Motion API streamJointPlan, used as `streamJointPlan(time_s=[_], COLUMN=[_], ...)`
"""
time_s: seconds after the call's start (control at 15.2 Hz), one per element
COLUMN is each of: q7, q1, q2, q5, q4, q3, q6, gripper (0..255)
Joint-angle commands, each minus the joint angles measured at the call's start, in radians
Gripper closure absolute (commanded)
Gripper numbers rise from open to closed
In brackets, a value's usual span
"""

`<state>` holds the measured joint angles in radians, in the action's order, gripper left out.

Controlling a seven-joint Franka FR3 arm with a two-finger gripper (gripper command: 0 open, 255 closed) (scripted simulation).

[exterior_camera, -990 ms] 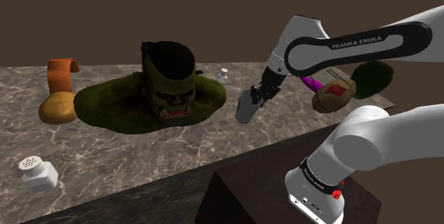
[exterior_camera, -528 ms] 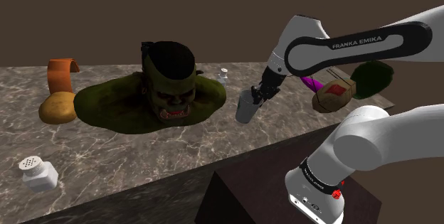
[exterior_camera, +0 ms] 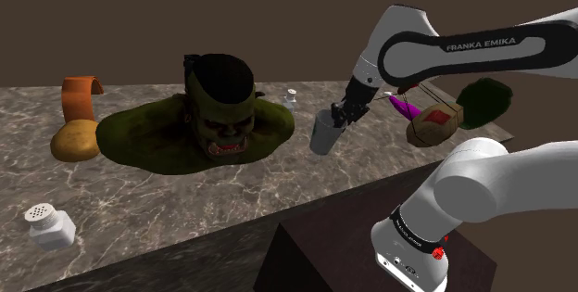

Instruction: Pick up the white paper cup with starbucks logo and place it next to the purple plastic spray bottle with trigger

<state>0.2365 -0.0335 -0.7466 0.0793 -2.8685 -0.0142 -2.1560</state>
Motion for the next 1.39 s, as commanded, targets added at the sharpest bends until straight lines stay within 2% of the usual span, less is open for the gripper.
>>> streamJointPlan(time_s=[0.0, 1.32], q7=[0.005, 0.026], q1=[-0.001, 0.003], q2=[-0.013, -0.078], q5=[0.000, -0.011], q4=[0.022, 0.259], q3=[0.002, 0.002], q6=[0.036, 0.336], gripper=[255, 255])
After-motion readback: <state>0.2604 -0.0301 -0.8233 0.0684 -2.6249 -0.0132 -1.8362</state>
